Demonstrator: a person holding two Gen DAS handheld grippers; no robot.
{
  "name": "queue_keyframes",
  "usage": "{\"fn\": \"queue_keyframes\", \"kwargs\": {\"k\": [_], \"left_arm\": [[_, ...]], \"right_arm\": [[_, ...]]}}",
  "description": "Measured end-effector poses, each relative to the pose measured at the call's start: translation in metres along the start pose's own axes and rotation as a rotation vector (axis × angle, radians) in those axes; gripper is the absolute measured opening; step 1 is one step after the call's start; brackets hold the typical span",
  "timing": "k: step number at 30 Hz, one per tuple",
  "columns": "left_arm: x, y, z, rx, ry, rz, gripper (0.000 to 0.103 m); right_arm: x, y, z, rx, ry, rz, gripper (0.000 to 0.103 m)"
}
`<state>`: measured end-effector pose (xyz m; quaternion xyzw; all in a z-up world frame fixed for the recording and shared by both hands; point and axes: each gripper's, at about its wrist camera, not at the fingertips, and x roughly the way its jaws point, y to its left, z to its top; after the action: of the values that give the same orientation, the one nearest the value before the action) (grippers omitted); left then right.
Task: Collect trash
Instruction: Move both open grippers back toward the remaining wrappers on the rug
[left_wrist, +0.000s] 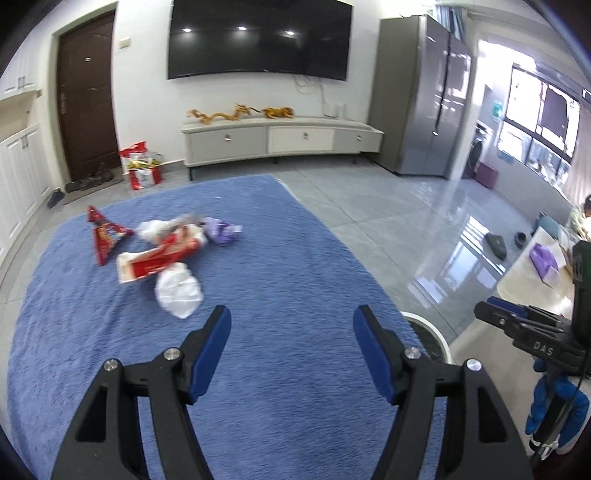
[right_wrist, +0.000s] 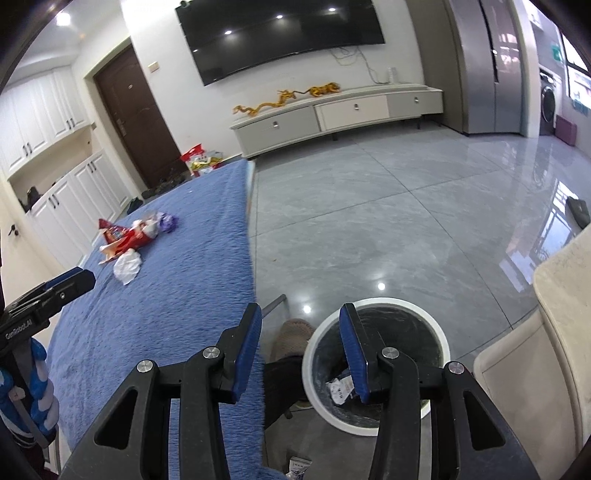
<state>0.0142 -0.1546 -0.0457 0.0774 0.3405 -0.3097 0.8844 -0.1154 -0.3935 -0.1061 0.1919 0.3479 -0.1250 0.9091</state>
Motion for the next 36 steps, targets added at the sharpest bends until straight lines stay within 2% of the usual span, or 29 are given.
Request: {"fn": "queue_keyframes", "kwargs": {"k": [5, 9, 24, 31, 36], "left_arm": [[-0.011, 0.022, 0.0, -0.038, -0.037, 0.049, 0.068], [-0.016, 0.04, -0.002, -0.071, -0.055, 0.077, 0.073], [-0.019, 0.099, -0.032, -0.197, -0.027, 0.124, 0.074], [-0.015, 0.116, -0.053, -0.243, 0.012, 0.143, 0.074], [-0.018, 0.119, -0.06, -0.251, 0.007, 0.147, 0.074]], "right_arm": [[-0.005, 0.022, 0.008, -0.046, -0.011, 0.03, 0.045], [-0.005, 0.04, 0.013, -0.08, -0.008, 0.049, 0.045], [0.014, 0.102, 0.016, -0.193, 0.04, 0.115, 0.046], [0.009, 0.108, 0.002, -0.227, 0.062, 0.116, 0.048], [0.006, 0.101, -0.007, -0.225, 0.079, 0.105, 0.048]]}}
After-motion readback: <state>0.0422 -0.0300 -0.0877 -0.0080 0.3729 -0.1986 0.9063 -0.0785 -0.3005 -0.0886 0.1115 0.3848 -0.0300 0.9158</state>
